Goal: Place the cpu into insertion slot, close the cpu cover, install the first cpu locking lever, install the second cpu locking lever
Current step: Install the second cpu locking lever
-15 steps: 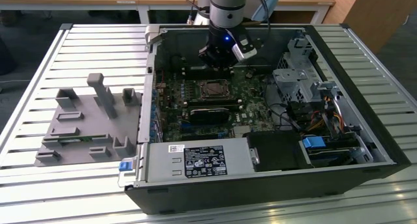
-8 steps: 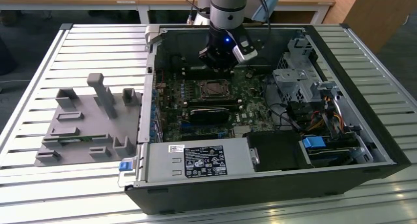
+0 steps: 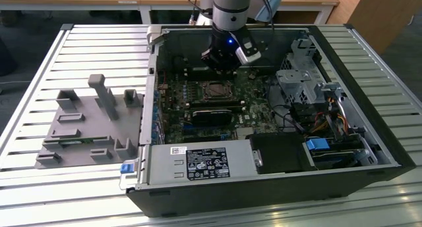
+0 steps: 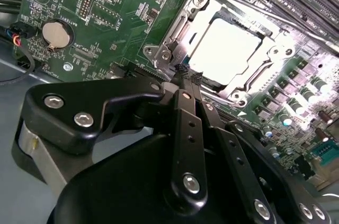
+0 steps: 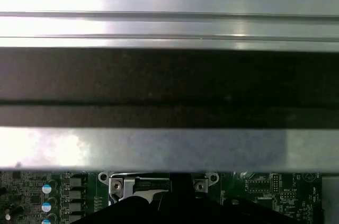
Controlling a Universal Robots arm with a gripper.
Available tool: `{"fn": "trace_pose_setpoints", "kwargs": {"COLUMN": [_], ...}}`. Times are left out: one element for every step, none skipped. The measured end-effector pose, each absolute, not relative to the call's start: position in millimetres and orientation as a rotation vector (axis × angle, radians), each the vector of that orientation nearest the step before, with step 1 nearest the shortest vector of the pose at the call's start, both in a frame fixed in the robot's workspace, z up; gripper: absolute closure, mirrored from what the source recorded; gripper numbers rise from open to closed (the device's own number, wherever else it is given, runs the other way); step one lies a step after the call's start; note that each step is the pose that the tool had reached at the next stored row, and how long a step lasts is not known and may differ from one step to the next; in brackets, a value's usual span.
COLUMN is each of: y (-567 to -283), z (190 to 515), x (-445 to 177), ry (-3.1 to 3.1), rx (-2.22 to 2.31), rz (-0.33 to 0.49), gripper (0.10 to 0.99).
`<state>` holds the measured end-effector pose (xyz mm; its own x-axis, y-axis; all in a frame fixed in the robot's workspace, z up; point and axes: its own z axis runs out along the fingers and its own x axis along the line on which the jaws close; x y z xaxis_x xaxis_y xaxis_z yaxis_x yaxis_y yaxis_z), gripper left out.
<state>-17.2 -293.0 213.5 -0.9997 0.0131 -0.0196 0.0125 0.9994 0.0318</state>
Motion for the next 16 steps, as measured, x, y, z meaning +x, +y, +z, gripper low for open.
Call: {"fn": "trace_pose_setpoints", "kwargs": {"y": [-293.4,-293.9,-294.3,-294.8,-295.4,-296.0,-296.6,-297.3,-297.8,-298.1,-298.7,-299.2,-299.3,-299.5,-299.6,-299.6], "z": [213.5,213.5,213.5,213.5,213.5,213.5,213.5,213.5,213.5,213.5,213.5,213.5,213.6,214.3,215.4,217.5], "x": [-17.2,-17.2,-17.2,-17.2,-17.2,-17.2,-17.2,-17.2,-17.2,-17.2,-17.2,-17.3,-17.3,-17.3,-17.2,-17.3], "ry": [3.121,3.121,3.121,3.121,3.121,3.121,3.121,3.121,3.121,3.121,3.121,3.121,3.121,3.122,3.121,3.121], "rx": [0.02,0.02,0.02,0.02,0.02,0.02,0.02,0.02,0.02,0.02,0.02,0.02,0.02,0.02,0.02,0.02], "rz": [0.049,0.049,0.049,0.049,0.049,0.05,0.049,0.049,0.049,0.05,0.049,0.049,0.05,0.05,0.053,0.054], "gripper": [0.98,0.98,0.98,0.98,0.98,0.98,0.98,0.98,0.98,0.98,0.98,0.98,0.98,0.98,0.98,0.98]}}
